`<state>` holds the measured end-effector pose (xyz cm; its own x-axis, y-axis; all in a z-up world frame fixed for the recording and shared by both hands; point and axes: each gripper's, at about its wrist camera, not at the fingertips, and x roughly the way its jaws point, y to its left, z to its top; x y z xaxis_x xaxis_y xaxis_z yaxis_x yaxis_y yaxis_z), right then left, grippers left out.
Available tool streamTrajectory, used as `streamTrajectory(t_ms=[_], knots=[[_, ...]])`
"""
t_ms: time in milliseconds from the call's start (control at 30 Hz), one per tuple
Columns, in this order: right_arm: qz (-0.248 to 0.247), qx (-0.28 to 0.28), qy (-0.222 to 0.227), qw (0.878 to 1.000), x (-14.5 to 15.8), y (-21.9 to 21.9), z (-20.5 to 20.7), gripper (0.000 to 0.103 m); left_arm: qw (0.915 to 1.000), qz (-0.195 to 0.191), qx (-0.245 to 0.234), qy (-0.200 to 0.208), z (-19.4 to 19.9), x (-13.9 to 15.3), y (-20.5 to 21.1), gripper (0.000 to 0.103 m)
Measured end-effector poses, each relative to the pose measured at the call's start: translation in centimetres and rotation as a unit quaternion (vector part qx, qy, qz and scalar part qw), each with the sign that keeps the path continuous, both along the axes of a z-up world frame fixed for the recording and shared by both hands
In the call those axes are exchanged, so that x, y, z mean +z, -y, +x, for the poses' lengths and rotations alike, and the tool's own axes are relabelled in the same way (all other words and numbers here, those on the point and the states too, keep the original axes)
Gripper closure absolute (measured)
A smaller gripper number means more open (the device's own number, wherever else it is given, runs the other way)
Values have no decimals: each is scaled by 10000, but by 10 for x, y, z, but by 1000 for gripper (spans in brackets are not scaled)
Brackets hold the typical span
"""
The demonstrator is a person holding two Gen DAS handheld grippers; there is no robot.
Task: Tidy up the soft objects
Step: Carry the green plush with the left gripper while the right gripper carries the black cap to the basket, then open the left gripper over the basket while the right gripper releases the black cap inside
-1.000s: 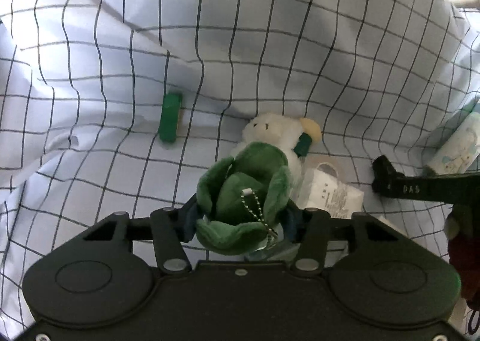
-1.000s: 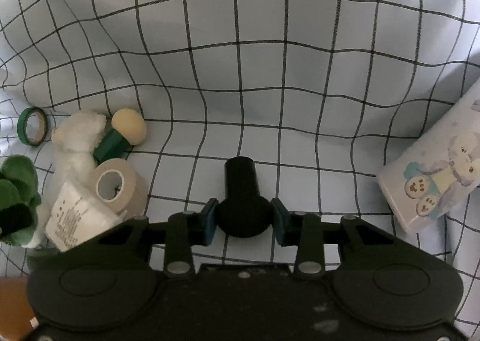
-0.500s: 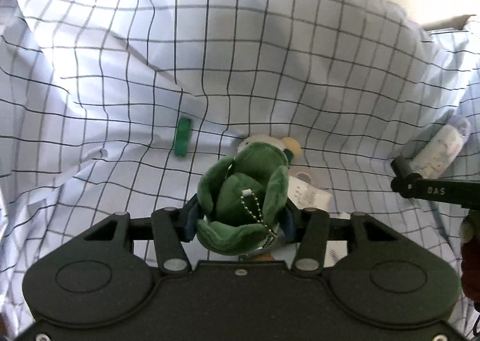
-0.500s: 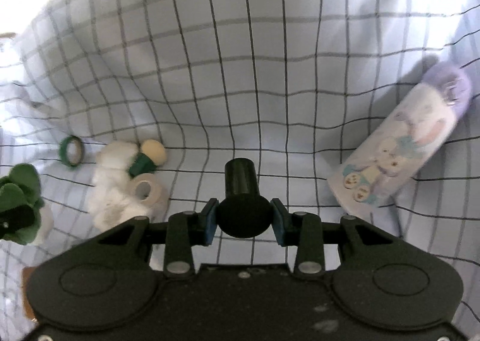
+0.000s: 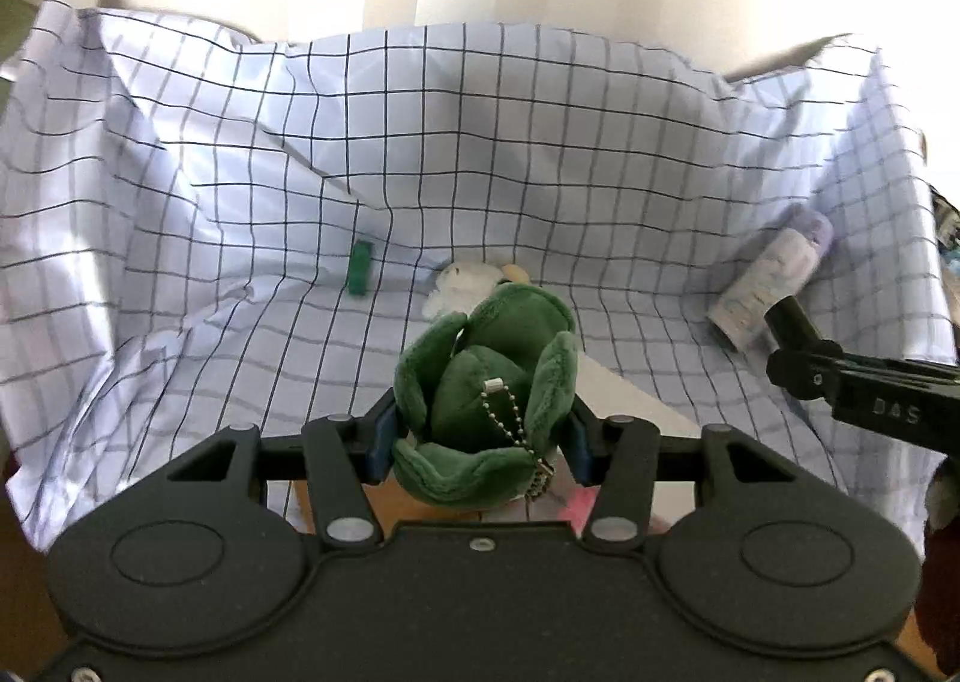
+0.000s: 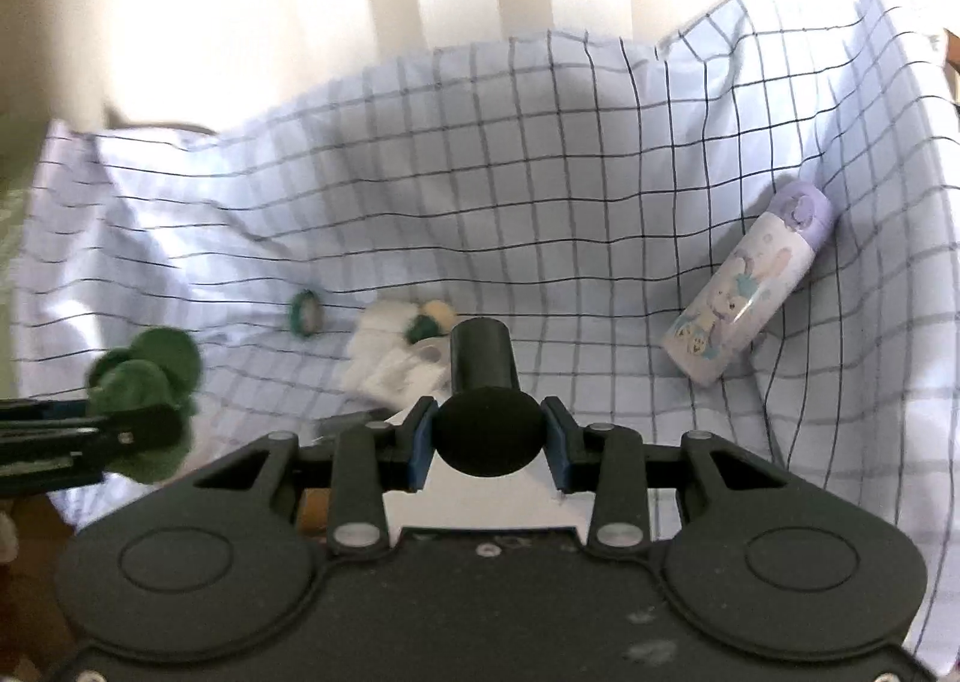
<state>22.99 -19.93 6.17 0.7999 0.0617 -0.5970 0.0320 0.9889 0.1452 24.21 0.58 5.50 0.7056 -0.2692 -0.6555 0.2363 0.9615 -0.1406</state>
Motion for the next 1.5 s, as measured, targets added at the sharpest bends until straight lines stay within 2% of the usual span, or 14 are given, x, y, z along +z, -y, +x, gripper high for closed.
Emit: streamTrajectory(t_ms=[167,267,433,767,900,1133,1200,1367,1500], knots=[[2,170,353,9992,5,-11,-65,66,10000,32,-46,32,-43,1,-1,52],[121,181,407,9989,0,-15,-94,66,9999,9,-151,-54,-65,-6,0,52],[247,60,364,9990,-16,-18,-129,66,9994,44,-243,-233,-97,-25,3,52],[231,-99,-60,9997,-46,-12,-177,66,9952,-13,-204,-958,-133,-65,0,52],[394,-172,-328,9985,-58,-7,-186,66,9929,-17,-260,-1165,-142,-73,0,52],[374,-74,-573,9976,-68,-12,-191,66,9884,126,-365,-1472,-151,-90,5,51],[341,-22,-601,9976,-68,-14,-190,66,9871,163,-381,-1546,-153,-93,5,47],[351,95,-670,9971,-67,-18,-187,66,9874,178,-337,-1535,-156,-96,2,40],[340,180,-718,9967,-69,-20,-186,66,9879,224,-254,-1511,-154,-96,0,39]])
